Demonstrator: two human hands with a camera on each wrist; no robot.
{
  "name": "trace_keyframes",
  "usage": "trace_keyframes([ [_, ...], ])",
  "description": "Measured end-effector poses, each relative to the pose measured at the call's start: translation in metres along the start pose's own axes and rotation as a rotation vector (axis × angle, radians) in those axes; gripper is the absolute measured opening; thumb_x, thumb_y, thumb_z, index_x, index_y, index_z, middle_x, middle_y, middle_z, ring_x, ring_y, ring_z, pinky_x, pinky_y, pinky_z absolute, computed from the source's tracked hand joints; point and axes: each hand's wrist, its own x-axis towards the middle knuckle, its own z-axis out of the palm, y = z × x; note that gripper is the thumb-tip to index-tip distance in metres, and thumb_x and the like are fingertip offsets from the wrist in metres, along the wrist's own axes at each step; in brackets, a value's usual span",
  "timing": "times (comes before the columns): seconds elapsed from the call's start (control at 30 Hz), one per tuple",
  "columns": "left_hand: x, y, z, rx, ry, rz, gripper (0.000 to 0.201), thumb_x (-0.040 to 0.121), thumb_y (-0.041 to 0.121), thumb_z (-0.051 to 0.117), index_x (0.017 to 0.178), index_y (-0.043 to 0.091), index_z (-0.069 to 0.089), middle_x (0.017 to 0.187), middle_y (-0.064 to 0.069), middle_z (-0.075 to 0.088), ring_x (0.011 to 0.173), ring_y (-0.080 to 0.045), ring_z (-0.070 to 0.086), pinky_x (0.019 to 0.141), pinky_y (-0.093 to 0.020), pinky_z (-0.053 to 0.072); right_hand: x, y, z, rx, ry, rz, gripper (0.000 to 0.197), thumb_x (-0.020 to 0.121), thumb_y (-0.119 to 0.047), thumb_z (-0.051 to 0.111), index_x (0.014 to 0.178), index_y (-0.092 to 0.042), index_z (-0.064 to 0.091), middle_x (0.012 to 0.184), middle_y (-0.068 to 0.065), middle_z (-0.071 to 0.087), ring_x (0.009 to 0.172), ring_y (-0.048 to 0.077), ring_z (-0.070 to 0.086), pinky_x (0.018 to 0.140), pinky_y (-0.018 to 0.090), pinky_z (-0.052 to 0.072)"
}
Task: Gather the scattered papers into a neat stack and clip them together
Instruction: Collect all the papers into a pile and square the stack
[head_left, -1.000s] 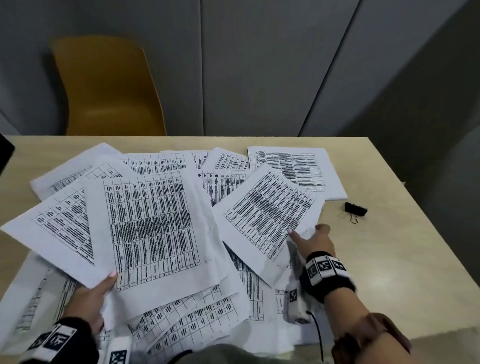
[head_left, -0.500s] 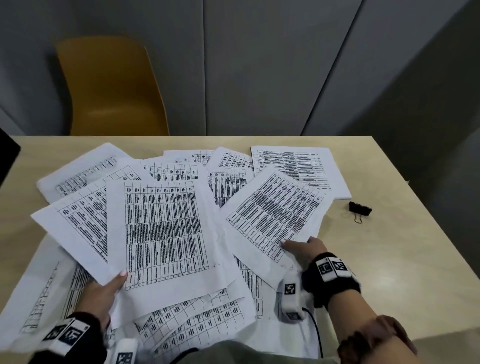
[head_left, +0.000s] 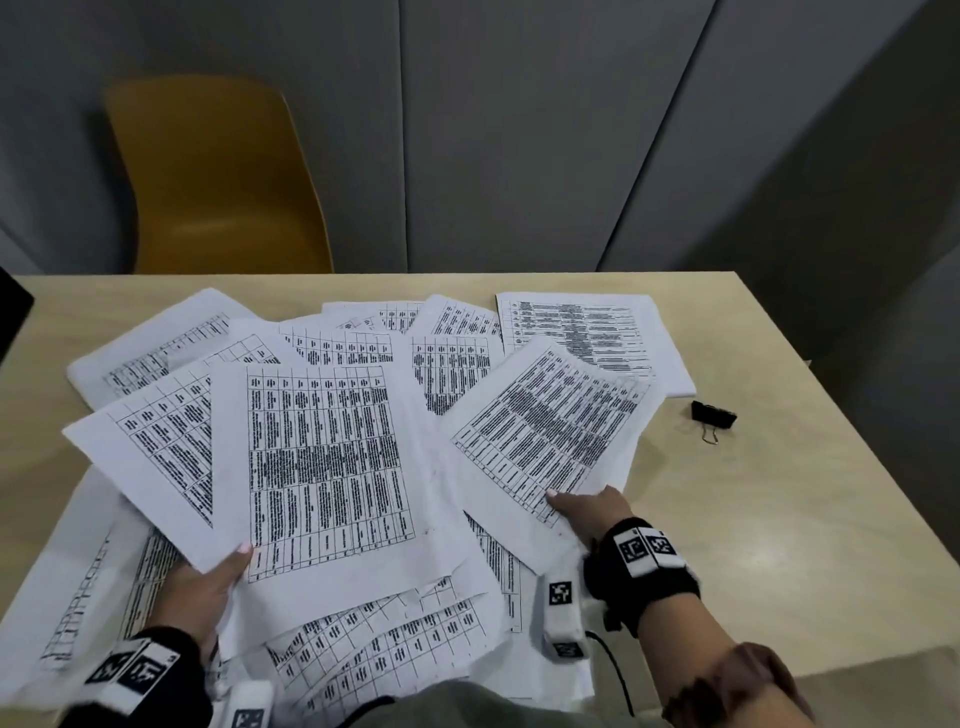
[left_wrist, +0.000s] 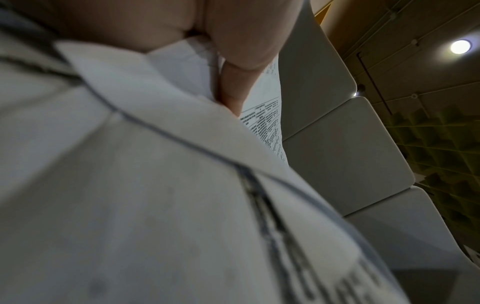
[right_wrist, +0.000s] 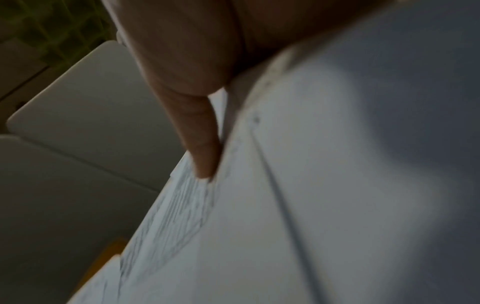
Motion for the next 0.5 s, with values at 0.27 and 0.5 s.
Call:
trace_keyframes([
  [0.27,-0.002,0.003,0.0,-0.021,-0.035,-0.003,0.044,0.09,0.022,0.057,0.055,0.0,0.042,0.057,-0.014,0.045,0.064,-0.035,0.052,0.066,-0.033,0.038,0.004,-0.006,-0.018,0.245,0.259,-0.156,0.025,0.08,-0.018,0.068,0.09,-0.003,0.051,0.093,0.019,0.064,0.09,0.036,0.062,0.088,0.049,0.052],
  [0.5,-0.006,0.004,-0.002,-0.011,-0.01,-0.011,0.028,0.089,0.02,0.058,0.069,0.0,0.055,0.113,-0.04,0.057,0.082,-0.031,0.052,0.086,-0.04,0.039,0.001,-0.015,-0.029,0.226,0.307,-0.285,0.017,0.082,-0.019,0.067,0.077,-0.01,0.053,0.088,0.017,0.066,0.086,0.036,0.064,0.083,0.047,0.053],
])
